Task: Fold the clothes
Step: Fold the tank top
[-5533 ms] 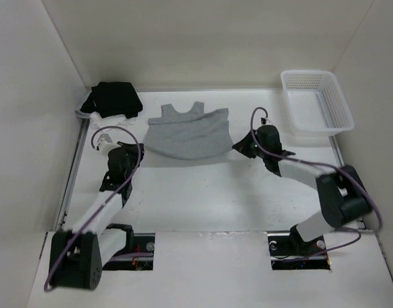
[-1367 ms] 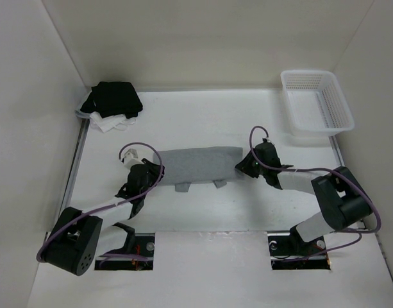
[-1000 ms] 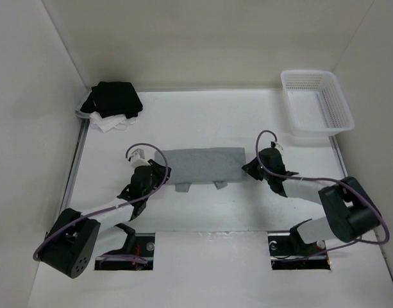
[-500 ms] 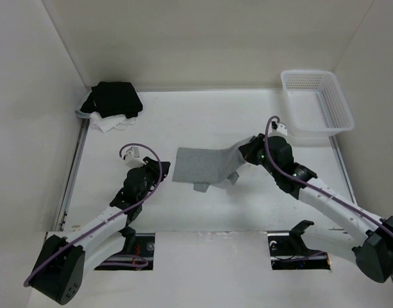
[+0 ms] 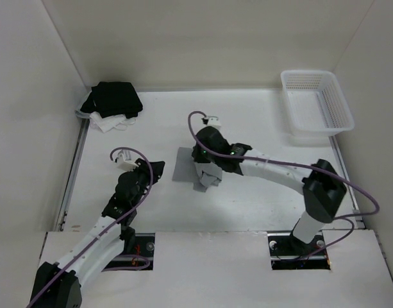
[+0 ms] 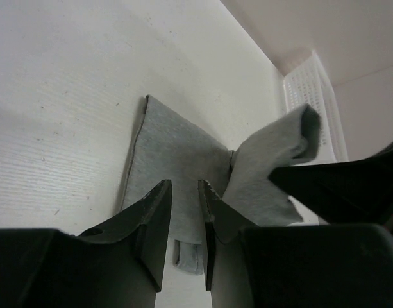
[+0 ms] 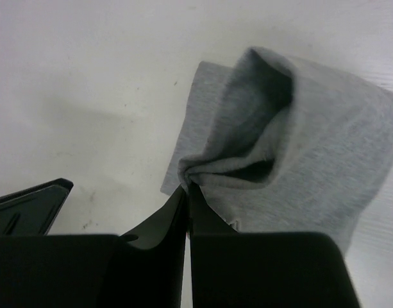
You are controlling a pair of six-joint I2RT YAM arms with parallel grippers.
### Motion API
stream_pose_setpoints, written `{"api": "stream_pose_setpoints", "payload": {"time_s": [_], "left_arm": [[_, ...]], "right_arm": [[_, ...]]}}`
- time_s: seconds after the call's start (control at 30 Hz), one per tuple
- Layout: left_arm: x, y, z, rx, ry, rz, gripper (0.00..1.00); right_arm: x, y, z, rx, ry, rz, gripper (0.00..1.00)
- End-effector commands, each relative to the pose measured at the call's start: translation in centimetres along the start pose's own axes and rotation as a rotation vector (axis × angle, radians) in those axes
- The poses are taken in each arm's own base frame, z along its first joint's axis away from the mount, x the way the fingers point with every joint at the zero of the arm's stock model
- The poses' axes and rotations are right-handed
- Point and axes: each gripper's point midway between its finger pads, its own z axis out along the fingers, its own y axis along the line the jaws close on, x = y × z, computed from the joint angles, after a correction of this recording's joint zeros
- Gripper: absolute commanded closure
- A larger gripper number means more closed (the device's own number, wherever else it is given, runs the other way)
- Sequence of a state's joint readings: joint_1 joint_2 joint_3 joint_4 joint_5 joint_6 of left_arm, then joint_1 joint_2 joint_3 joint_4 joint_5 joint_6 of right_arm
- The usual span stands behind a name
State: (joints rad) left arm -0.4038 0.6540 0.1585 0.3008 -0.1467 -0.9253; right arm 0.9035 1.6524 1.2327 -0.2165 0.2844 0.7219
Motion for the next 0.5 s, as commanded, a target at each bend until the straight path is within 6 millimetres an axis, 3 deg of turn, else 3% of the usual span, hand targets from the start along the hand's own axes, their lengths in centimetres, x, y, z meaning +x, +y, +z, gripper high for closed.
{"api": "stream_pose_setpoints", "payload": {"time_s": [0.0, 0.07, 0.13, 0.2, 0.27, 0.4, 0.47], "left_arm": [[-0.3, 0.2, -0.3, 0.013, -0.004, -0.016, 0.78], [-0.7, 0.2, -0.3, 0.018, -0.009, -0.022, 0.77], [-1.0, 0.3, -0.3, 0.018, -0.014, -0.026, 0.76], [-1.3, 0.6, -0.3, 0.012, -0.022, -0.028, 0.76], [-1.7, 0.6, -0.2, 0.009, -0.03, -0.026, 0.74], [-1.9, 0.1, 0.2, 0.011, -0.028, -0.01, 0.72], [-1.7, -0.6, 0.6, 0.024, -0.019, -0.001, 0.71]], "right_arm": [[1.1, 3.2, 2.0, -0.016, 0.04, -0.054, 0.94], [2.4, 4.4, 3.6, -0.015, 0.073, -0.06, 0.9], [3.1, 6.1, 4.4, -0.042, 0.09, -0.063, 0.77], [3.2, 8.4, 4.0, -0.101, 0.094, -0.058, 0.62], [2.0, 9.5, 2.7, -0.136, 0.063, -0.05, 0.5], [-0.1, 9.1, -0.5, -0.181, -0.01, -0.032, 0.48], [-0.6, 7.2, -1.0, -0.171, -0.045, -0.021, 0.54]]}}
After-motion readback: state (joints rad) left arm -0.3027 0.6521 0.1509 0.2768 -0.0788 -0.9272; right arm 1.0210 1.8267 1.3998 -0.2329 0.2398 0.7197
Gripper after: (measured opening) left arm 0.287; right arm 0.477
